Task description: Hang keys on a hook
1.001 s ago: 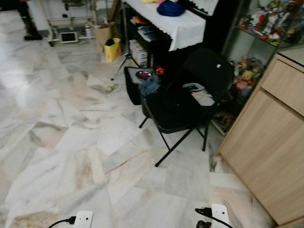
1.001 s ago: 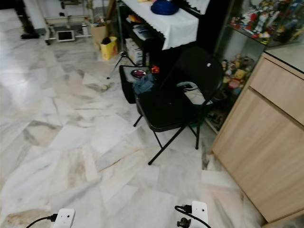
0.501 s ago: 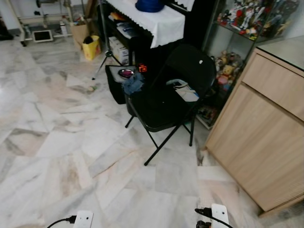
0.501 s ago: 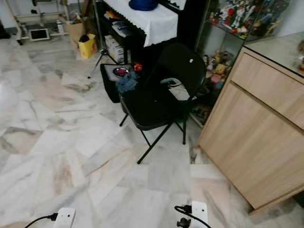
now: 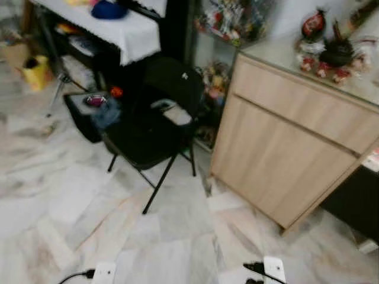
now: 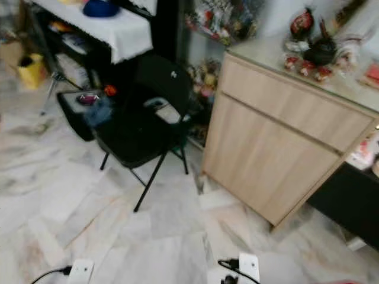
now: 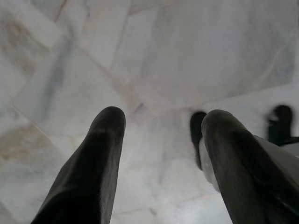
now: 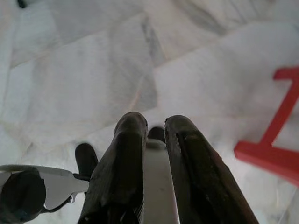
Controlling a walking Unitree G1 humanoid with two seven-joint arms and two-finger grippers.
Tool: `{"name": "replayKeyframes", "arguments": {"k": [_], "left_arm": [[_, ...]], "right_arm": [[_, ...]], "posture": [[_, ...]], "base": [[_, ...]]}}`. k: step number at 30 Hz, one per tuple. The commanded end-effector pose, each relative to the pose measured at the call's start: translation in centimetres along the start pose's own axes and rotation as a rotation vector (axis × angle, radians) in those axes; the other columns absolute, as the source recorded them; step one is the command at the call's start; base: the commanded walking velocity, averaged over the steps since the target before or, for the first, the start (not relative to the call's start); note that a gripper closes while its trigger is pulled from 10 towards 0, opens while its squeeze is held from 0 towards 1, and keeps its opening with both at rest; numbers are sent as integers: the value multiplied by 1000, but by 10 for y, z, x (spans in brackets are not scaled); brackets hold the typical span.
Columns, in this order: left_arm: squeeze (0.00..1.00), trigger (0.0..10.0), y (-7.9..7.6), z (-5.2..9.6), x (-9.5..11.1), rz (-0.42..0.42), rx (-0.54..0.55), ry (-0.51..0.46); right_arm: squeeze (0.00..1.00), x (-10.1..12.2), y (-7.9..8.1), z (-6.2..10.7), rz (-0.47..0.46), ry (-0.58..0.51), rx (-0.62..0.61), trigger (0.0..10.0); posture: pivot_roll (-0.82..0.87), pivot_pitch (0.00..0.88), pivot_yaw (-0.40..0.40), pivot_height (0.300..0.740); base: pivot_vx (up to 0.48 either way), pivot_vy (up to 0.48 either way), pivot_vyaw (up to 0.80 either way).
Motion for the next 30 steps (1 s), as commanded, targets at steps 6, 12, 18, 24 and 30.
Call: {"name": "replayKeyframes", "arguments": {"k": [6, 12, 18, 24, 30], "left_arm": [[0, 10000, -15, 0, 0, 12, -24, -2], [0, 10000, -17, -1, 3, 8, -31, -9], [0, 10000, -18, -1, 5, 9, -32, -14], [0, 10000, -17, -1, 4, -5, -37, -10], [0, 10000, -16, -1, 7, -16, -36, -17]], "right_arm": [[0, -1, -12, 2, 10, 8, -23, 10000], [0, 1, -14, 2, 1, 2, -29, 10000], [0, 1, -14, 2, 0, 0, -27, 10000], [0, 1, -12, 2, -6, -2, -25, 10000], [0, 2, -11, 2, -12, -5, -24, 10000]], "posture": [[70, 0, -87, 740], [72, 0, -92, 740], [73, 0, -94, 740], [73, 0, -82, 740], [83, 0, -81, 740]], "base": [[0, 0, -714], [0, 0, -712], [0, 0, -715], [0, 0, -715], [0, 0, -715]]}}
Point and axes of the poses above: a point about 5 cm out from each wrist's last joint towards the gripper, its own z axis pointing back from the gripper into the wrist, its own x axis along the axis of the wrist's last joint, y = z × x, the point moved 5 cm from there along -z, pointing out of the wrist towards the gripper, and after that the axes turned 2 degrees about z, right-handed, at the moved point
